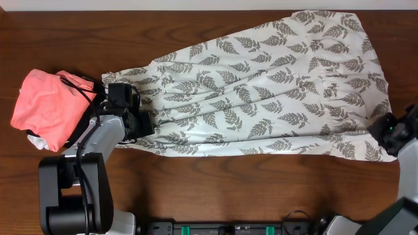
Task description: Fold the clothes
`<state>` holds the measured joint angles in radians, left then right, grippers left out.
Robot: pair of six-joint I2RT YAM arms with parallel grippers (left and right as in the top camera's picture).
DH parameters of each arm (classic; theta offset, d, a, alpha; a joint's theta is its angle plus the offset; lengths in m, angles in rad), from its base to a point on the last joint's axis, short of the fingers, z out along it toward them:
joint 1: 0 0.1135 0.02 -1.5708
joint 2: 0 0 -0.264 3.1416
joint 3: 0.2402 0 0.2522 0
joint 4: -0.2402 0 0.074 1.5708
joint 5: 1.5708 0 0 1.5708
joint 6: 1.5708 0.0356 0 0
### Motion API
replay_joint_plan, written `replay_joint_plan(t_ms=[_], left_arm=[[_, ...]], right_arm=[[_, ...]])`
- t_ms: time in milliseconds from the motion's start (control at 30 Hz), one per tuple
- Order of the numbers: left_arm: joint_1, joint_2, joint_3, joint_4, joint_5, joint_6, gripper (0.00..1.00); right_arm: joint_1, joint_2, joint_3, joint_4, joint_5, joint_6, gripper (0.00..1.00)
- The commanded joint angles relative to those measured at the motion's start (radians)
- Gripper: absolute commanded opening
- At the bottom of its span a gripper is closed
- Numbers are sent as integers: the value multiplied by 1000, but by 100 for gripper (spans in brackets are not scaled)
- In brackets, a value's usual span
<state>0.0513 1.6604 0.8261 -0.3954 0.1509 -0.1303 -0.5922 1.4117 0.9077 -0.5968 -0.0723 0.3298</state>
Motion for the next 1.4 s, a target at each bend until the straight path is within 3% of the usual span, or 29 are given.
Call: replay_joint_plan(t_ms=[0, 900, 1367], left_arm=[[11, 38, -37, -27, -27, -2, 52], [11, 38, -37, -27, -27, -2, 52], [11, 38, -37, -27, -27, -2, 52]], right_arm=[[27, 52, 54, 45, 12, 15, 1], [179, 492, 259, 422, 16, 63, 1], [180, 558, 267, 513, 53, 66, 1]])
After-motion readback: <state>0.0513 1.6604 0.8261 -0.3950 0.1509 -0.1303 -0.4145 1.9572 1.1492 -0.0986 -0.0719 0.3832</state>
